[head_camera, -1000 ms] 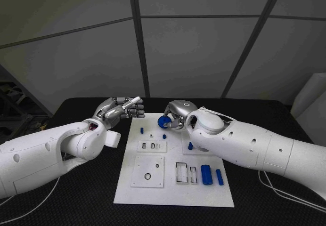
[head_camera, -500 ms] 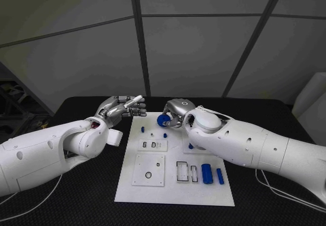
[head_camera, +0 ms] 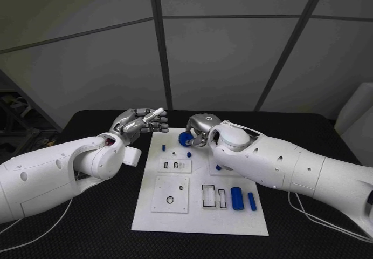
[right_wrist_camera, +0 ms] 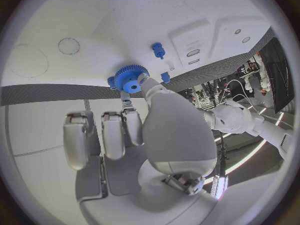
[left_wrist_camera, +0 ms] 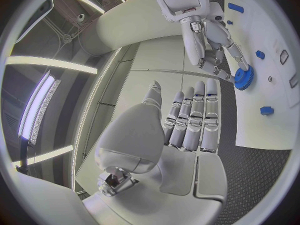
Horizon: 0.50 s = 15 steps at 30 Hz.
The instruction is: Assemble the parts on the task board
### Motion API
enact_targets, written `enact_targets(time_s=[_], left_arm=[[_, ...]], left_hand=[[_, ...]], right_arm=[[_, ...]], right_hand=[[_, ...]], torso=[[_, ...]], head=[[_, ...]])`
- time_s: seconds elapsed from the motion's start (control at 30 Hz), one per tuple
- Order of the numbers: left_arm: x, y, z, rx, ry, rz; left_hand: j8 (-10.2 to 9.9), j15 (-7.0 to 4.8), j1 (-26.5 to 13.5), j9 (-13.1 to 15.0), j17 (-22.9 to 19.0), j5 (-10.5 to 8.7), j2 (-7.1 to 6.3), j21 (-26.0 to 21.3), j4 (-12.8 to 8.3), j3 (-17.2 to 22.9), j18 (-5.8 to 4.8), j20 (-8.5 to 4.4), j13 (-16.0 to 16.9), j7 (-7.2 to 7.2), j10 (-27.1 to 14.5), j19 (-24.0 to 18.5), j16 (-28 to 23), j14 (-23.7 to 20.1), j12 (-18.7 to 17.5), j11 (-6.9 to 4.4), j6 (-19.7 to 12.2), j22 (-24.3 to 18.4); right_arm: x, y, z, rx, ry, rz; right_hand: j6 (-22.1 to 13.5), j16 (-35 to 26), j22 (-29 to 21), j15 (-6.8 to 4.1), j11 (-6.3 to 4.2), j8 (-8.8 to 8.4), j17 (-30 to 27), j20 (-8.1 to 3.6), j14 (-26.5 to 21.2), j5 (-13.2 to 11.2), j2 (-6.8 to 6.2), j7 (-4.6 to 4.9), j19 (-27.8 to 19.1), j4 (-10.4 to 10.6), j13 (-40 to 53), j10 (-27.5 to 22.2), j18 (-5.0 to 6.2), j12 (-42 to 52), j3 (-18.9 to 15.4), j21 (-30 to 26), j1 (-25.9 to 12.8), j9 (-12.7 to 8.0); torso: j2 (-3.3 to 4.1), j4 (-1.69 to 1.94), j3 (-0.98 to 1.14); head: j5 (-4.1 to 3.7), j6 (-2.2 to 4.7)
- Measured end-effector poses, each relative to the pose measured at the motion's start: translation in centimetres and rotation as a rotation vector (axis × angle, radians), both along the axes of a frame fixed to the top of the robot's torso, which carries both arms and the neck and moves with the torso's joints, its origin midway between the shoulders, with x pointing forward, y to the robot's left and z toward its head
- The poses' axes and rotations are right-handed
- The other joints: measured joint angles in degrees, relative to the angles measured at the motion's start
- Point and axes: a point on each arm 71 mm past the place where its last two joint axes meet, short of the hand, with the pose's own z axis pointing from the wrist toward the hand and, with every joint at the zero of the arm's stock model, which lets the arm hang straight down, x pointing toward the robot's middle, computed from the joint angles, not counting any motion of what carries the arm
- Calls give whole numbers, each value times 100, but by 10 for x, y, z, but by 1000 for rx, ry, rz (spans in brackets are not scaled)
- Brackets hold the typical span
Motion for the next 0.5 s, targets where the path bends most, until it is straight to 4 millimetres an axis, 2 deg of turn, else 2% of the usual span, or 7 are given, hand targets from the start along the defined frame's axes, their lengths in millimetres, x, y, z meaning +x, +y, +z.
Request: enact_targets(time_s=[0.17,0.23,0.4,0.5], left_arm=[[0,0,0,0,0,-1],[0,0,0,0,-1,-1],[0,0,1,0,-1,-1],[1,0,1,0,-1,-1]], left_hand=[[0,0,0,0,0,0,0,0,0,0,0,0,0,0,0,0,0,0,0,0,0,0],[0,0,0,0,0,0,0,0,0,0,0,0,0,0,0,0,0,0,0,0,0,0],[-26,0,0,0,0,0,0,0,0,0,0,0,0,0,0,0,0,0,-33,0,0,-9],[-26,0,0,0,0,0,0,0,0,0,0,0,0,0,0,0,0,0,-33,0,0,-9]], right_arm=[[1,0,-1,-11,7,-1],[2,0,-2,-13,8,-1],[2,1,-3,-19,13,0],[3,0,-3,-21,14,-2]], right_hand=[[-54,0,0,0,0,-31,0,0,0,0,-49,-39,0,-16,0,0,1,0,-16,0,-110,31],[-167,0,0,0,21,-40,0,0,0,-2,-79,-3,0,-23,0,20,0,0,-25,0,-200,38],[-566,0,-1,38,66,-45,0,0,-7,-273,-184,65,0,65,0,-24,0,-44,-143,0,-363,-107],[-663,0,-1,44,93,-45,-1,43,-1,-345,-234,98,0,130,0,-10,1,-44,-208,0,-412,-154]], torso=[[-2,0,1],[-2,0,2],[-2,-3,2],[-2,-5,3]], head=[[-8,4],[-8,7],[-18,9],[-19,9]])
